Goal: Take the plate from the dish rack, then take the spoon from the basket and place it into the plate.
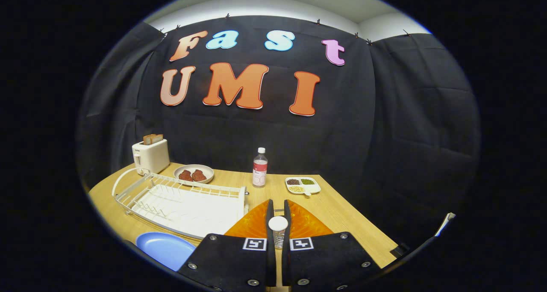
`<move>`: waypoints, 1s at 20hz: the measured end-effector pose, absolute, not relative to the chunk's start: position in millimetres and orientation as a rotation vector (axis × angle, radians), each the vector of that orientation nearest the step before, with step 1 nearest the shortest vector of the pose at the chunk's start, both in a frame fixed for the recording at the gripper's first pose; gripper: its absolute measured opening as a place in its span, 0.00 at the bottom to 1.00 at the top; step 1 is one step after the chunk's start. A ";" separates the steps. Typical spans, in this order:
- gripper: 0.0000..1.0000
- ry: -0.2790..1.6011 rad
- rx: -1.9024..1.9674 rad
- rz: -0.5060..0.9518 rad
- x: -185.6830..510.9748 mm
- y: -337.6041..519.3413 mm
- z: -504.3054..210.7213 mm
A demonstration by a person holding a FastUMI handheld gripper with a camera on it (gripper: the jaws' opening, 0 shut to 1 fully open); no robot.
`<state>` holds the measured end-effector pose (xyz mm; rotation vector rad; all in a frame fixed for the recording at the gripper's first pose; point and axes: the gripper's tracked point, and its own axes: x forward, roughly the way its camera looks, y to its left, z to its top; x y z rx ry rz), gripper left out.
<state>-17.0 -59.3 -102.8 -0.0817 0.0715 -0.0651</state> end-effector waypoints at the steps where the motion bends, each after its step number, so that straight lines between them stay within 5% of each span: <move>1: 0.05 0.075 -0.077 -0.060 -26.9 -49.0 -100.8; 20: 0.05 0.204 -0.007 0.146 -104.0 118.0 -185.3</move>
